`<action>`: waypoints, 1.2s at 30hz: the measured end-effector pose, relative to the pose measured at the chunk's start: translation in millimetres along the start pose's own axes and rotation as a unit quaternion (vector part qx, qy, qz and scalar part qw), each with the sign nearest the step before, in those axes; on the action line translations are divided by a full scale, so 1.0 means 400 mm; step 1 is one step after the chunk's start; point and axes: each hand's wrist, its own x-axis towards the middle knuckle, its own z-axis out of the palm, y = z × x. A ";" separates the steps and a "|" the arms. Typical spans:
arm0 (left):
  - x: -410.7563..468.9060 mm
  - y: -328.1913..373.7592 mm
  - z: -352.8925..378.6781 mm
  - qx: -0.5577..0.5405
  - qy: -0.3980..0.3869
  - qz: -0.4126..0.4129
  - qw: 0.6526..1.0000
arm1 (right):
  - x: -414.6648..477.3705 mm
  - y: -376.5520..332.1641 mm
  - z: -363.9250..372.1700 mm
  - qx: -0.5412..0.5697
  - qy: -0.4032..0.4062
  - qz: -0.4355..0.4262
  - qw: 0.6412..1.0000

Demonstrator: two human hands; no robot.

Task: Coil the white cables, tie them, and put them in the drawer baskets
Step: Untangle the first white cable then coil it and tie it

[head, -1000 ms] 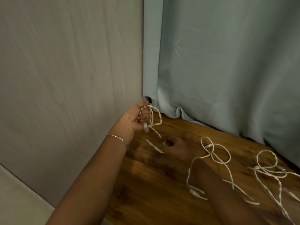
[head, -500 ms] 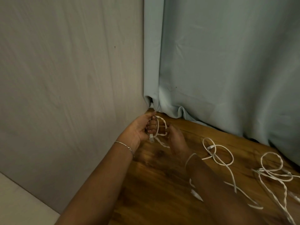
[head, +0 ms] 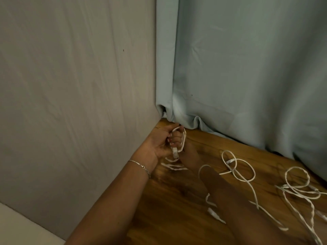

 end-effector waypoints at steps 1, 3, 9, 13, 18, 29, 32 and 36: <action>0.007 -0.008 0.001 0.000 0.007 0.029 1.000 | -0.023 -0.026 -0.025 0.073 -0.023 0.045 0.996; 0.021 -0.019 -0.002 -0.010 0.024 0.093 0.995 | -0.030 -0.061 -0.021 -0.103 0.029 0.094 0.990; 0.075 -0.008 -0.045 -0.027 0.099 0.222 0.970 | -0.065 -0.028 0.034 -0.139 -0.021 -0.016 0.990; 0.109 0.004 -0.081 0.025 0.138 0.236 0.962 | -0.104 -0.058 0.024 -0.140 -0.047 -0.051 0.988; 0.143 0.007 -0.089 0.246 0.219 0.261 0.908 | -0.109 -0.099 -0.030 -0.126 -0.079 -0.051 0.988; 0.085 -0.004 -0.065 0.587 0.167 0.189 0.769 | -0.016 -0.146 -0.210 -0.065 -0.103 0.000 0.993; 0.065 -0.001 -0.062 0.588 0.153 0.160 0.778 | 0.006 -0.148 -0.252 -0.121 -0.114 -0.007 0.986; 0.056 -0.010 -0.054 0.593 0.129 0.110 0.787 | 0.036 -0.144 -0.286 -0.142 -0.138 -0.019 0.980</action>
